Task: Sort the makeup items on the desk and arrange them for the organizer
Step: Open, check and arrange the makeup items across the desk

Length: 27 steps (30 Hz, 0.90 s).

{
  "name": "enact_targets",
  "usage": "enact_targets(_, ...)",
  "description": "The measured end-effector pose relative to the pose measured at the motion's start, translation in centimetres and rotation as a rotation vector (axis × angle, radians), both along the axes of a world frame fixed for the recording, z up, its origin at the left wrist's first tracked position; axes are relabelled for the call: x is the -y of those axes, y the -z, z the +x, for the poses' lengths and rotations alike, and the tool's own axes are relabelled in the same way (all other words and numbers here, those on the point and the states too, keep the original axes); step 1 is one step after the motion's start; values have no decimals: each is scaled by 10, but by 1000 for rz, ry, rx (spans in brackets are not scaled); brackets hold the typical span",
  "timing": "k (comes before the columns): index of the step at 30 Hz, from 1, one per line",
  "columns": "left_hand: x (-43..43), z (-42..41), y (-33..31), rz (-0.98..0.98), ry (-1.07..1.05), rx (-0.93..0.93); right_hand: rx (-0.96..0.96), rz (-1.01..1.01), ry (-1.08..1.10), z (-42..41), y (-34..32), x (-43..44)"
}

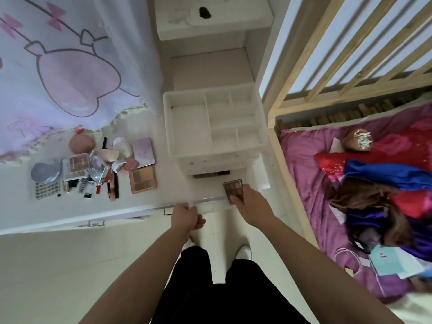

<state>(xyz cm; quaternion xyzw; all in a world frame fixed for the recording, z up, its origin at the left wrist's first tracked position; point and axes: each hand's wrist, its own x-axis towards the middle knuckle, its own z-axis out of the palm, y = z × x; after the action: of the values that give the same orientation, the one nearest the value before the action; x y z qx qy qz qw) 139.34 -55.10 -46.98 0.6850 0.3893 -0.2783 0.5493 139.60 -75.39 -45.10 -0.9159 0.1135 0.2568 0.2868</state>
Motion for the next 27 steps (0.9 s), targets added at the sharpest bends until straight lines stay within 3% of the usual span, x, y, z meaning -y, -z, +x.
enact_targets(15, -3, -26, 1, -117, -106, -45, 62, 113, 50, -8, 0, 1)
enact_targets(18, -8, -28, -2, 176, 48, 22, 15, 329, 99, -9, -5, -6)
enact_targets(20, -11, -26, -15, 270, 51, 181, -72, 529, 167, -7, -13, -14)
enact_targets(24, -20, -12, -50, -9, 31, 320, -219, 722, 61, 3, -23, -34)
enact_targets(27, -38, -3, -54, -41, -46, 373, -309, 821, 98, 13, -22, -51)
